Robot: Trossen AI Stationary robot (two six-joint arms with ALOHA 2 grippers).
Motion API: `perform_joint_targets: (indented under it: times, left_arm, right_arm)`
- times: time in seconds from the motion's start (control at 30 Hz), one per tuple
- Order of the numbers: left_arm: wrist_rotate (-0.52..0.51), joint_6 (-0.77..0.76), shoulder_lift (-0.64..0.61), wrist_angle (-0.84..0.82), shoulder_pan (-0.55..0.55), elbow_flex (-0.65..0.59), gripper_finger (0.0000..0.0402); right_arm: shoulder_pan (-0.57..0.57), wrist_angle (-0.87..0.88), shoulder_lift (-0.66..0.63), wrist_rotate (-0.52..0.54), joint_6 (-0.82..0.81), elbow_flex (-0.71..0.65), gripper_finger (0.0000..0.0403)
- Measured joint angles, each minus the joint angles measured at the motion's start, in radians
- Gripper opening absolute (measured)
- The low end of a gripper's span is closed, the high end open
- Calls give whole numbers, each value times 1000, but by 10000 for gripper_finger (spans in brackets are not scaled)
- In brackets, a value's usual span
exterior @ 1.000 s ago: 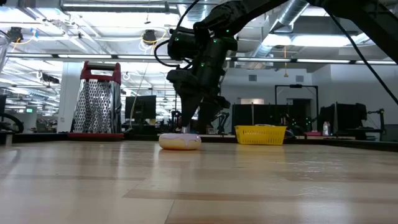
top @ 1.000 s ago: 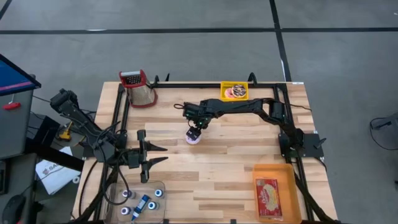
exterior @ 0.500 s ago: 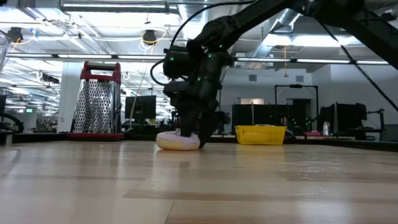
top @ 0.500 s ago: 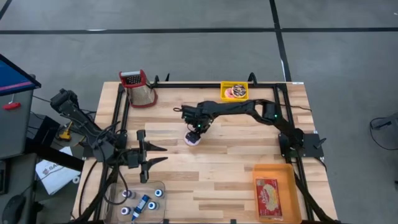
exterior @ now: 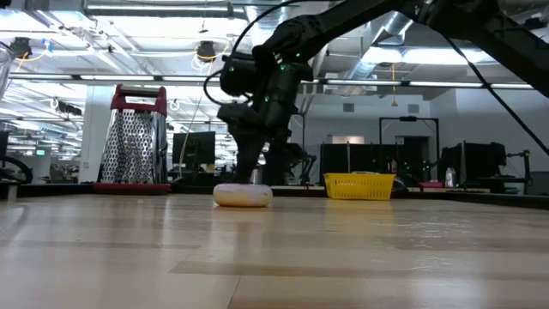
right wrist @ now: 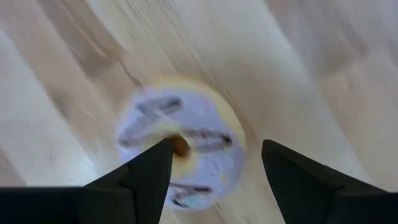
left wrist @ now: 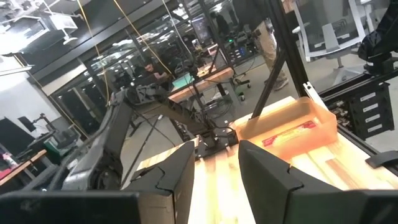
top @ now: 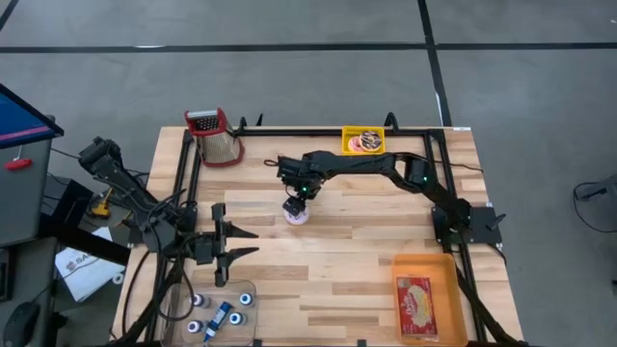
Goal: Pick & Place Food Item
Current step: Put the violet donut into the yellow bin
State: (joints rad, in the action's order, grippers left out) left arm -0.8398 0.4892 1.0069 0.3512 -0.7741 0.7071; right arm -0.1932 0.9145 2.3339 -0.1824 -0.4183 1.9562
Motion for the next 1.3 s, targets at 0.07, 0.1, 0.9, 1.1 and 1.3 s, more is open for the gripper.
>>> perform_joint_targets:
  times: [0.07,0.1,0.9,1.1,1.3]
  left_arm:
    - [0,-2,0,2,-5,0,120]
    - [0,-2,0,2,-8,0,120]
    - [0,0,0,5,-12,-1,120]
    - [0,0,0,5,-12,-2,120]
    - [0,-1,0,5,-12,-2,120]
  right_arm:
    - [0,20,3,1,0,-6,240]
    - [1,20,3,1,0,-7,240]
    - [7,-3,52,1,33,-10,198]
    - [7,21,47,0,84,-9,89]
    - [-12,229,46,0,153,92,51]
